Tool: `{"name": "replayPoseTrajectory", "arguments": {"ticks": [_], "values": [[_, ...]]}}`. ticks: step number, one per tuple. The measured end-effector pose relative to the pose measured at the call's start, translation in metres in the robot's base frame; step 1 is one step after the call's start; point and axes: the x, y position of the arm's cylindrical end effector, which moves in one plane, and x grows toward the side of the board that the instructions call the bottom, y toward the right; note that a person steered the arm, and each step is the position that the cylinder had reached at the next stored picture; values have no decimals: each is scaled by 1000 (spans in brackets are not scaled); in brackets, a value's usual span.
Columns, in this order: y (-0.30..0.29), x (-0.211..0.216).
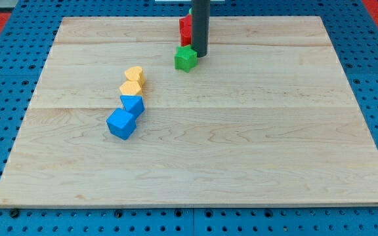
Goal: Separate the yellow blocks on the board
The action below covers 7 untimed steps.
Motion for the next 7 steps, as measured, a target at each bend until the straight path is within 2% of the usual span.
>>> {"name": "replayPoseTrajectory", "arguments": {"ticks": [1,2,3,4,5,6,7], "values": [[-5,20],[-47,58],[-54,85],[-97,97],[-187,92],[-189,90],[-133,90]]}}
